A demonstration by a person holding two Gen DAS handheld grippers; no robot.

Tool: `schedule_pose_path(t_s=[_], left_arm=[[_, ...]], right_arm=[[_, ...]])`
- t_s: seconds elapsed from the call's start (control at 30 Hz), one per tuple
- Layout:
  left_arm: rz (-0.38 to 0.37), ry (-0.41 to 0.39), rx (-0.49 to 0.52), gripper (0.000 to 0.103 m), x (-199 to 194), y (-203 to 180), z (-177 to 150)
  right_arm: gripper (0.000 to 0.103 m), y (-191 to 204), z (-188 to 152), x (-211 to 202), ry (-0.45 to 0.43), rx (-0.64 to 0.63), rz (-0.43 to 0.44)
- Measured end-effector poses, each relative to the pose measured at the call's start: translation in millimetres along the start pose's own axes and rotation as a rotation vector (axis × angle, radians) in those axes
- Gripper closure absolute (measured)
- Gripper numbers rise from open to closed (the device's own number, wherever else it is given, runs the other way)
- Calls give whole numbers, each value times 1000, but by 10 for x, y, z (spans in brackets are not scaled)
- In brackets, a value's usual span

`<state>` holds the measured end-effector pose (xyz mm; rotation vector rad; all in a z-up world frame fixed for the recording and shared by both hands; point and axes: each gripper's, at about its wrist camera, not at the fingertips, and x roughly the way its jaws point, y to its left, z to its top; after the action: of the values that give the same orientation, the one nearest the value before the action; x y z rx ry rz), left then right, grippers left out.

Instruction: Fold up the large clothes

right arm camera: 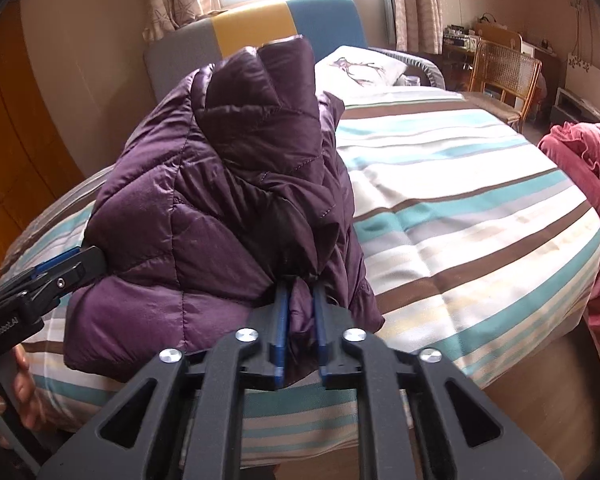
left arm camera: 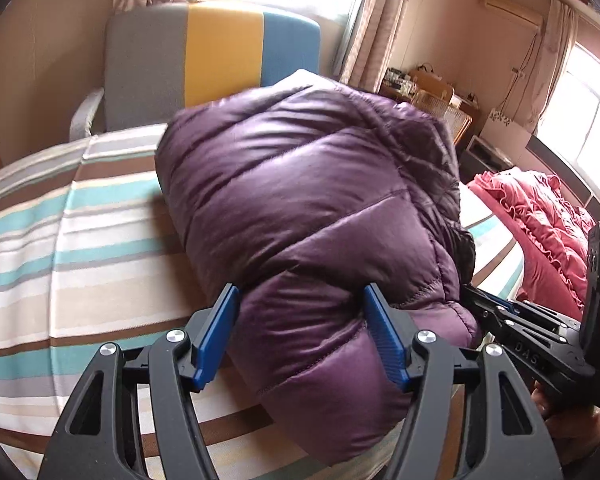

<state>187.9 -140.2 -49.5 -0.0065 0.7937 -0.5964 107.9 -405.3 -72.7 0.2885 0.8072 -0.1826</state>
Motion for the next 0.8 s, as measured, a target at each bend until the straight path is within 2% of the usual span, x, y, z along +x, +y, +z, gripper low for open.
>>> schedule_pose_path(t_s=[0.33,0.63,0.8], left_arm=[[51,-62,-13,39,-261,64,162],[103,-72,-23,39,-215,194,393],[119,-71,-13,39,-144,237,520]], right_arm=[[88,236,92,-364,-66,-58,-11],[88,521,520,-425,-120,-116,20],[88,623,801,-307,-128,-142,31]])
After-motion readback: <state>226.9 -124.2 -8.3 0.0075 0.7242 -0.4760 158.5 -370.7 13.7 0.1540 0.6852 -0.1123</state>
